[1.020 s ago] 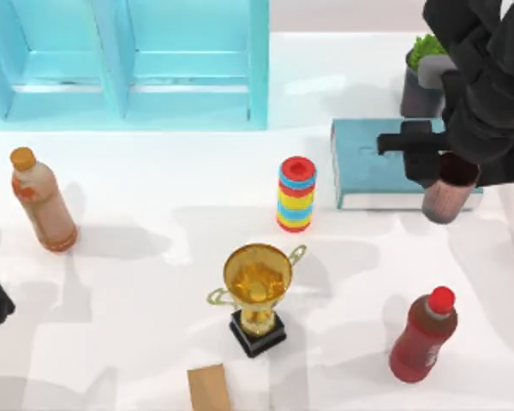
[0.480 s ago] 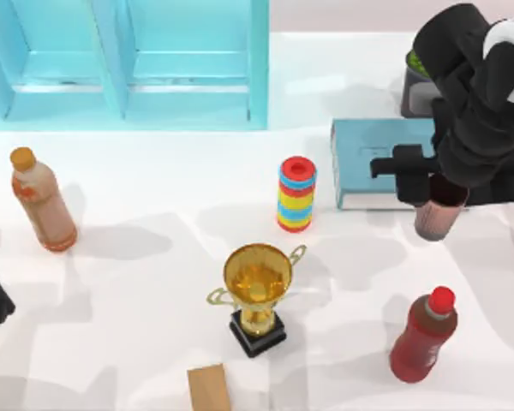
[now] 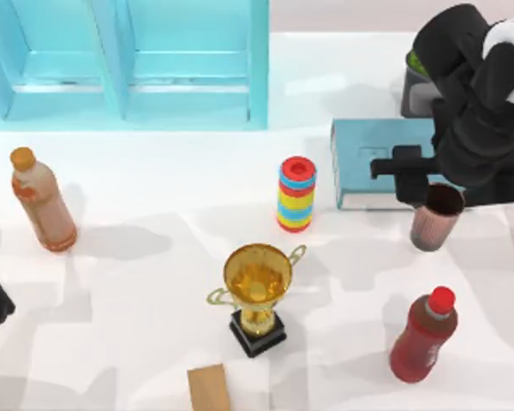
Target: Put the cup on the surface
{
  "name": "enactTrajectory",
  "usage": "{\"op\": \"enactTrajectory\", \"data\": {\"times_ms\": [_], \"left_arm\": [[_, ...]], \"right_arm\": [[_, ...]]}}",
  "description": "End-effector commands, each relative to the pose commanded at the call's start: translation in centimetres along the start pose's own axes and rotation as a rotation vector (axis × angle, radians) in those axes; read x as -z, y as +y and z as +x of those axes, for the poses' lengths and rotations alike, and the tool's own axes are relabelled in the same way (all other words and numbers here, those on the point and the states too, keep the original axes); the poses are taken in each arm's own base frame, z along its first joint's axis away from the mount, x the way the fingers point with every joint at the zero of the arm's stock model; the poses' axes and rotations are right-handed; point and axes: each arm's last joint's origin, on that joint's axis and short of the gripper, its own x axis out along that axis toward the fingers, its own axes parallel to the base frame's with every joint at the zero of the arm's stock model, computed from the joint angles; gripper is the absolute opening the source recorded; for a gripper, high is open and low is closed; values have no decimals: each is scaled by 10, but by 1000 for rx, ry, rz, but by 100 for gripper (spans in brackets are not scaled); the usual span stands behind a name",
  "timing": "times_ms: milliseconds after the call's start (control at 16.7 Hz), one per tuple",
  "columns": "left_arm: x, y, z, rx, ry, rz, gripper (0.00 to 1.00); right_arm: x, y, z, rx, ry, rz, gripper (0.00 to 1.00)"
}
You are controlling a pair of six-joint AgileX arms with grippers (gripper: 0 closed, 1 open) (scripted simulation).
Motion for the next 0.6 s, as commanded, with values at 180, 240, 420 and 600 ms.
{"op": "enactTrajectory", "data": {"times_ms": [180, 240, 420, 600], "left_arm": [[0, 0, 0, 0, 0, 0, 100], [0, 0, 0, 0, 0, 0, 100], [0, 0, 0, 0, 0, 0, 100], [0, 0, 0, 0, 0, 0, 100]], "right_arm": [[0, 0, 0, 0, 0, 0, 90], [0, 0, 0, 0, 0, 0, 98], [0, 0, 0, 0, 0, 0, 100], [0, 0, 0, 0, 0, 0, 100]]}}
